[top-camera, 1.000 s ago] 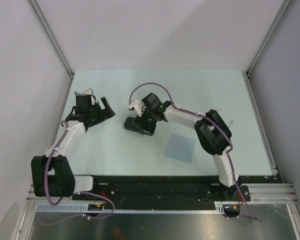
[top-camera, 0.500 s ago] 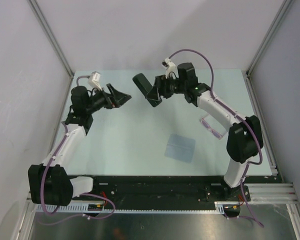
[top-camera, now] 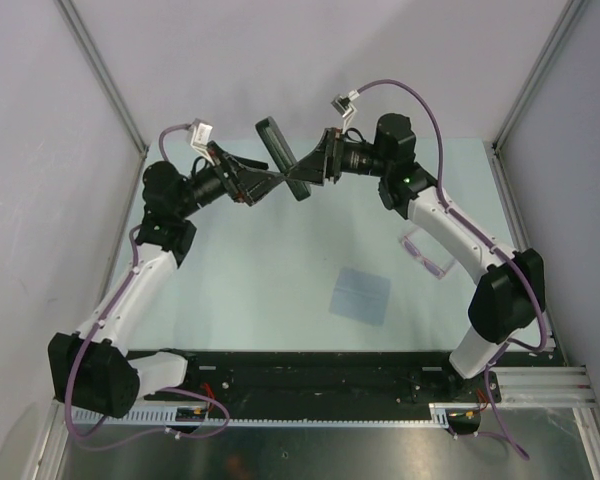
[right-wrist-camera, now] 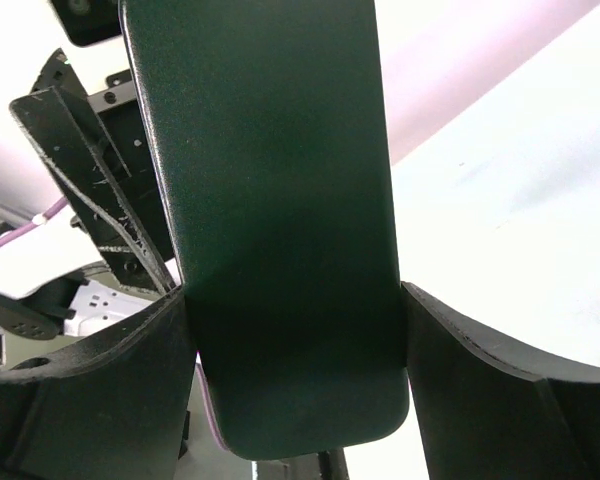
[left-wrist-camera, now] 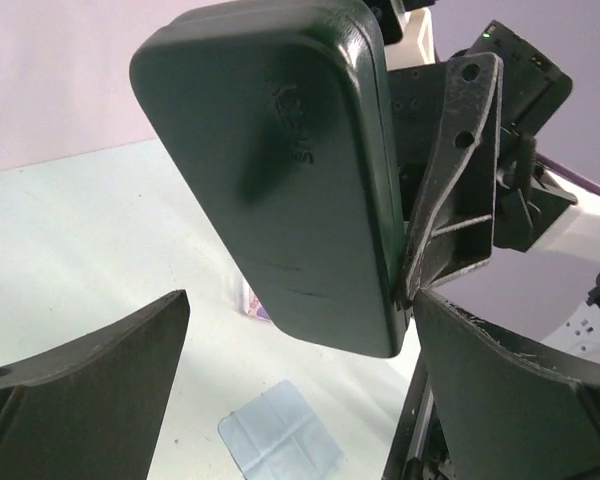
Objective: Organize the sunglasses
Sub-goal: Open the sunglasses case at the center of the board.
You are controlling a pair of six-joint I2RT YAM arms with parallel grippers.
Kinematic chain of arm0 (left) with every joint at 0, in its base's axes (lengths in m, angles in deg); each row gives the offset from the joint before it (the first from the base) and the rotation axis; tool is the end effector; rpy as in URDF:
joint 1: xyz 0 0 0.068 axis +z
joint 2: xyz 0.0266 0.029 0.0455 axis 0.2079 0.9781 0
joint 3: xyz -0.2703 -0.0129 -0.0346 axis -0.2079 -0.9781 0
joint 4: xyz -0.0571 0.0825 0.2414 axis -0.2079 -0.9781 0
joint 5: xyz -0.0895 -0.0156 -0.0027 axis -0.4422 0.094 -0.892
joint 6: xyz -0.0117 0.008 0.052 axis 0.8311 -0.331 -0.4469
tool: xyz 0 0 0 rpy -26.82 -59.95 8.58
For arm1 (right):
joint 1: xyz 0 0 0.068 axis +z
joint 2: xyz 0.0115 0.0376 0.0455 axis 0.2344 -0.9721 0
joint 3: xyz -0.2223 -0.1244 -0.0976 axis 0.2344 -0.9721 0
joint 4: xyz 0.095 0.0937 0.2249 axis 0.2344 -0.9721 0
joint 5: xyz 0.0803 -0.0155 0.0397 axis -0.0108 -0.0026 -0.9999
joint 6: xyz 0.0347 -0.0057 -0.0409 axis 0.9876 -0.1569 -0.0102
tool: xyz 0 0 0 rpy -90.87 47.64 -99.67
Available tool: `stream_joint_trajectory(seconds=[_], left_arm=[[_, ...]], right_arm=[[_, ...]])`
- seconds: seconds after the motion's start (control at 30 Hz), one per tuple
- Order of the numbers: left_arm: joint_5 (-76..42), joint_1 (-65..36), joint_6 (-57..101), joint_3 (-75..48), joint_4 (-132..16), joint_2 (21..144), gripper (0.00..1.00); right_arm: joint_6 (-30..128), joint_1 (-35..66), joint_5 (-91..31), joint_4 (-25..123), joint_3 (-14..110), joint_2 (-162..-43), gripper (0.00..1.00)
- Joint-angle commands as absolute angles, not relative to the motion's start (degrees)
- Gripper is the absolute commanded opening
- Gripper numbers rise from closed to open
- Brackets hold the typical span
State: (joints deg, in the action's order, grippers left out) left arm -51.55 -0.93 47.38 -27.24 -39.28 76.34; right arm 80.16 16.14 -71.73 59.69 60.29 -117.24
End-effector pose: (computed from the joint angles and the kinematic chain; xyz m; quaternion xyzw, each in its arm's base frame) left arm 0.2625 -0.0851 0.3918 0.1492 0.6422 -0.5145 0.5483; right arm 0.3285 0.2183 0.4066 -0.2527 0.6513 0.6046 0.3828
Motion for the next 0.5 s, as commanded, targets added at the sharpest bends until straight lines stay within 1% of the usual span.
stream_joint_trajectory(seconds=[0.0,0.13,0.37,0.47], left_arm=[[-53.5,-1.2,49.0,-25.7,-36.2,74.7,1.0],[-56.4,-1.2,51.0,-25.8,-31.4,73.4,1.0],[-57.1,-1.3,52.1,-26.5,-29.9,72.7,1.0],[-57.6,-1.3,53.3,-26.6,-28.0,72.8,1.0]], right_arm=[[86.9,16.2,-78.5,71.5,59.8,-114.2,0.41],[85.3,17.2,-79.7,72.0,59.0,-113.4,0.42],[89.1,17.8,-82.6,78.1,57.8,-113.0,0.43],[89.1,18.4,-83.8,78.6,57.7,-112.7,0.43]])
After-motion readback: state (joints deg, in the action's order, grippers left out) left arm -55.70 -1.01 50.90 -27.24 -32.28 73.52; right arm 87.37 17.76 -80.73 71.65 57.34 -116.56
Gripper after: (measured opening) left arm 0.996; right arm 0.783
